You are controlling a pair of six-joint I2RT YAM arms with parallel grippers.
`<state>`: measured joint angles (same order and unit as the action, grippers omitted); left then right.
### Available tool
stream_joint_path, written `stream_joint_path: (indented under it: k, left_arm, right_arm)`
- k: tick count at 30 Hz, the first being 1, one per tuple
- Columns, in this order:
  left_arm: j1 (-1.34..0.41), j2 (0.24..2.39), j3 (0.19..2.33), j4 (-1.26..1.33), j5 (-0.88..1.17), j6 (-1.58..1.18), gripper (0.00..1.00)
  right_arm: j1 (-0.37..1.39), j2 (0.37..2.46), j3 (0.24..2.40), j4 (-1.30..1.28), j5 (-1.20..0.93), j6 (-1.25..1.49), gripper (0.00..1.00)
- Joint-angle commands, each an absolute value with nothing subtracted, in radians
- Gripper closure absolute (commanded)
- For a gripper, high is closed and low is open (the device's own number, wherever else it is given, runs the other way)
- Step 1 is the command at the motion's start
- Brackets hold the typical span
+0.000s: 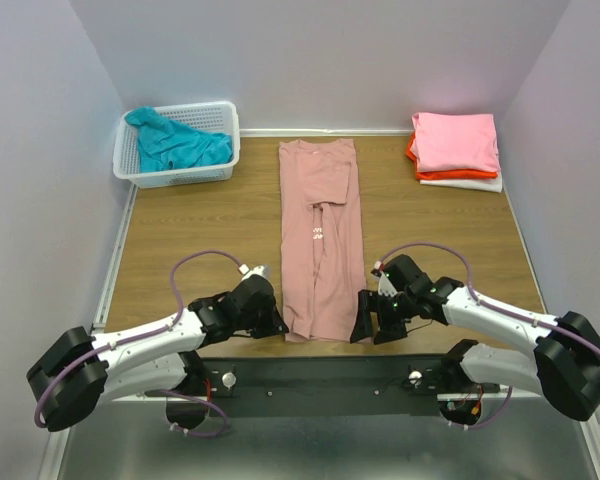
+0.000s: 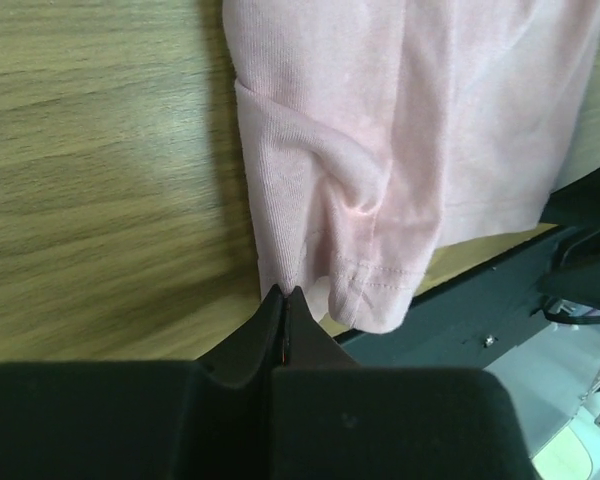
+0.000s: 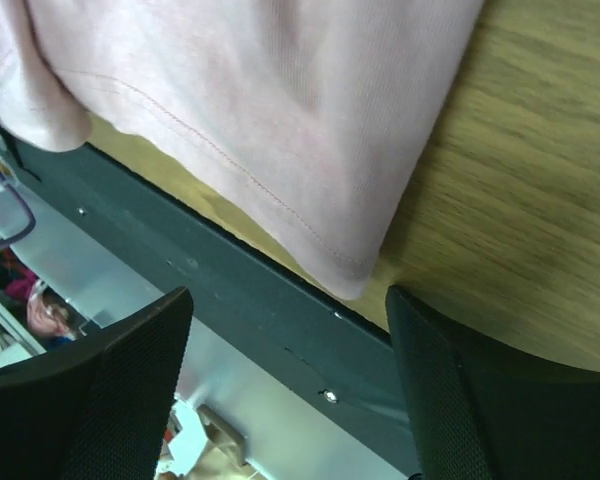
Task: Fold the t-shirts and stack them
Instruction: Fold the tshirt
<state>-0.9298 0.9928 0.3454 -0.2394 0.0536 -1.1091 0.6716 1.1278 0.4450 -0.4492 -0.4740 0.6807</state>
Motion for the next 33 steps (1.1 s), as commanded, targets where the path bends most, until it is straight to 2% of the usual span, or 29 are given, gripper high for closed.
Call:
stream_joint_path:
  k: [1,2,6,8,10,11,15,18,20,21,33]
  left_arm:
    - [-0.937,0.943,0.339,-0.284,0.057,-1.121,1.0]
    - [-0.937,0.933,0.339,-0.282,0.057,-1.124,1.0]
    - [-0.937,0.93,0.35,-0.271,0.058,-1.12,1.0]
    - [-0.937,0.931,0.357,-0.275,0.06,-1.115,1.0]
    - [-0.937,0.928,0.364,-0.273,0.06,-1.114,1.0]
    - [-0.937,0.92,0.368,-0.275,0.058,-1.114,1.0]
    - [-0.937,0.908,0.385,-0.273,0.057,-1.112,1.0]
    - [-0.937,0.899,0.4,-0.27,0.052,-1.106,1.0]
    - [-0.937,0.894,0.413,-0.278,0.049,-1.101,1.0]
    - [-0.937,0.891,0.426,-0.281,0.041,-1.1,1.0]
    - [-0.928,0.981,0.659,-0.373,-0.146,-1.042,1.0]
  right_arm:
    - [0.689,1.143,0.437,-0.48,-0.376,0.707,0.19]
    - [0.69,1.147,0.443,-0.479,-0.361,0.707,0.26]
    - [0.69,1.16,0.456,-0.46,-0.266,0.716,0.39]
    - [0.692,1.173,0.457,-0.456,-0.265,0.719,0.43]
    - [0.693,1.192,0.456,-0.445,-0.279,0.718,0.51]
    - [0.696,1.193,0.454,-0.436,-0.278,0.716,0.62]
    - [0.699,1.186,0.472,-0.426,-0.239,0.707,0.82]
    - [0.703,1.167,0.498,-0.422,-0.236,0.692,0.85]
    - [0.706,1.138,0.524,-0.423,-0.235,0.687,0.94]
    - [0.706,1.128,0.534,-0.423,-0.236,0.678,0.96]
    - [0.704,1.1,0.693,-0.446,-0.123,0.632,1.0]
